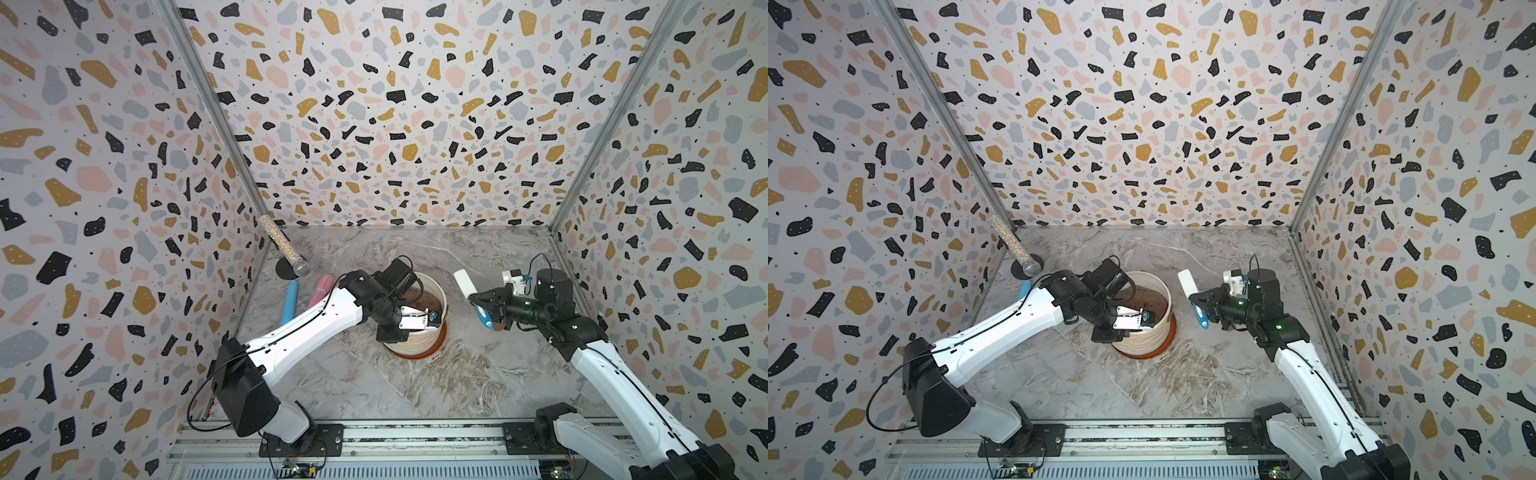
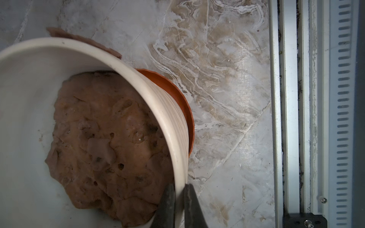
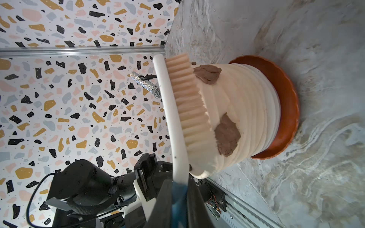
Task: Scrub the dried mud off the ceramic pot
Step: Rotate the pot on the tray.
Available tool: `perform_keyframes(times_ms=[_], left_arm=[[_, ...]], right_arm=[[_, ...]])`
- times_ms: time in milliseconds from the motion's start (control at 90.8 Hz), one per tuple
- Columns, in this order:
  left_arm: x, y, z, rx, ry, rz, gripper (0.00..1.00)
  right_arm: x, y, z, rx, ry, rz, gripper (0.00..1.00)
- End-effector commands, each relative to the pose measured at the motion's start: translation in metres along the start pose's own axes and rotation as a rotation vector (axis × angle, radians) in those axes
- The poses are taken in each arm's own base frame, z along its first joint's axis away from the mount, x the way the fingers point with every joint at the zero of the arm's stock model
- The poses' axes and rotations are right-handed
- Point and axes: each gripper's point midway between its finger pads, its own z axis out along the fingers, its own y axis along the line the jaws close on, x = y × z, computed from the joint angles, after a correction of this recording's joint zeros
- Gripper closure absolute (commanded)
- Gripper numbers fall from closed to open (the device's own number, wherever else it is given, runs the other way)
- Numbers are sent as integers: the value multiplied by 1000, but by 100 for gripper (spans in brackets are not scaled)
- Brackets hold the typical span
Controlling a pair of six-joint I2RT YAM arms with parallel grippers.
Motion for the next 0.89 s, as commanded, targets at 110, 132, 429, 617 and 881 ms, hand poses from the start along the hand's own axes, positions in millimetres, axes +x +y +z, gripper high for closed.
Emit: perform_keyframes(times_ms=[110,132,429,617,881], left_arm=[[-24,25,-11,-174,-6,-152,100],[-26,28,-11,-185,-13,-173,100],[-56,60,-9,-249,-119,-571,100],[-56,82,2,-320,-96,-818,100],[-54,125,10,-492,-23,-1062,100]], right_arm=[[-2,33,-9,8,28,-166,100],[-3,33,-10,18,21,-179,100],[-48,28,-52,256,-294,-432,100],[-59,28,-96,428,-466,-612,100],[-29,1,-108,531,-332,-896,100]])
